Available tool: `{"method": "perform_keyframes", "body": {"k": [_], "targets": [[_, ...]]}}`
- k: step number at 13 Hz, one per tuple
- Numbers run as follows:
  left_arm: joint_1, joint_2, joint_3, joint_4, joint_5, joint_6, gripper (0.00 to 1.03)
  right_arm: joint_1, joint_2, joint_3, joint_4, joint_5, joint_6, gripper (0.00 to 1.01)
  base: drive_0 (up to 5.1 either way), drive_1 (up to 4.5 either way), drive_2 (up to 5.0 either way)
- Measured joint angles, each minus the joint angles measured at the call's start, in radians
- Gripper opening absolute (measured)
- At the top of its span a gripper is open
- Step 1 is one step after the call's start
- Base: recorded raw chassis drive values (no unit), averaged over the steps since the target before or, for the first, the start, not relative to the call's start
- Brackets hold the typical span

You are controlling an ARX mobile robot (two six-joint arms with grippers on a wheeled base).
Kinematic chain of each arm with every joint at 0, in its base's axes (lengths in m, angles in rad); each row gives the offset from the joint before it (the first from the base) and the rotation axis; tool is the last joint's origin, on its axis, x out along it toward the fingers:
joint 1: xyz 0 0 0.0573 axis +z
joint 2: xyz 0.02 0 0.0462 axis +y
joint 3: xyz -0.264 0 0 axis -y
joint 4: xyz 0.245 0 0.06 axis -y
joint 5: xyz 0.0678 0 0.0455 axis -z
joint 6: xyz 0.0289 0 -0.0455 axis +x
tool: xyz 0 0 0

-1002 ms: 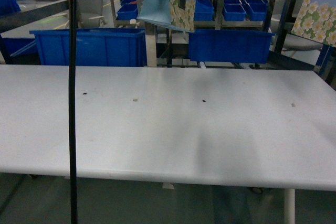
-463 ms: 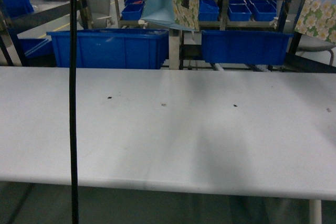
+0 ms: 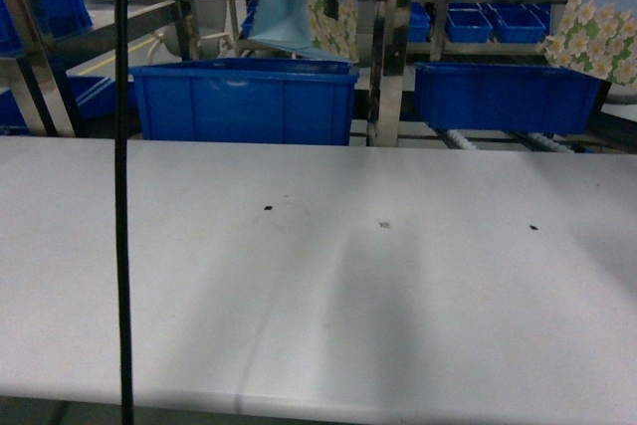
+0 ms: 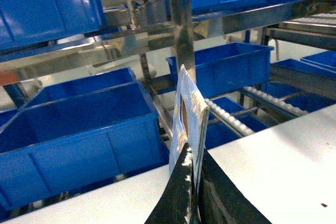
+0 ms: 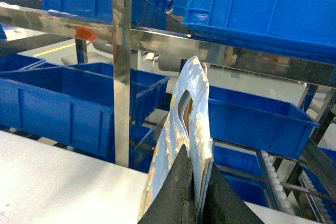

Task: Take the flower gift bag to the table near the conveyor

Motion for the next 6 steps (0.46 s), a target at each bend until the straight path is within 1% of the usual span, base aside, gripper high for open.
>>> {"method": "perform_keyframes", "body": {"k": [1,2,3,4,5,6], "targets": [[0.005,0.000,0.000,0.009,-0.006,0.000,0.02,-0.001,0.000,0.000,-0.008,0.002,0.000,0.02,-0.3,-0.33,-0.3],[-0.002,0.000,0.000,0.003,-0.006,0.000,0.02,-0.001,0.011,0.012,-0.033,0.008,0.002,0.02,0.0,0.00,0.0],[-0.010,0.000,0.000,0.005,-0.004,0.000,0.02,-0.011,0.059,0.038,-0.016,0.015,0.017,0.02,0.0,0.00,0.0],[-0.017,0.000,0.000,0.008,0.006,0.000,0.02,-0.021,0.121,0.051,-0.002,0.027,0.025,0.02,0.0,0.00,0.0],[-0.018,0.000,0.000,0.006,0.010,-0.003,0.02,-0.021,0.186,0.051,0.057,0.047,0.017,0.02,0.0,0.00,0.0],[-0.016,0.000,0.000,0.007,0.009,-0.004,0.02,-0.020,0.227,0.046,0.089,0.056,0.007,0.02,0.0,0.00,0.0]]}}
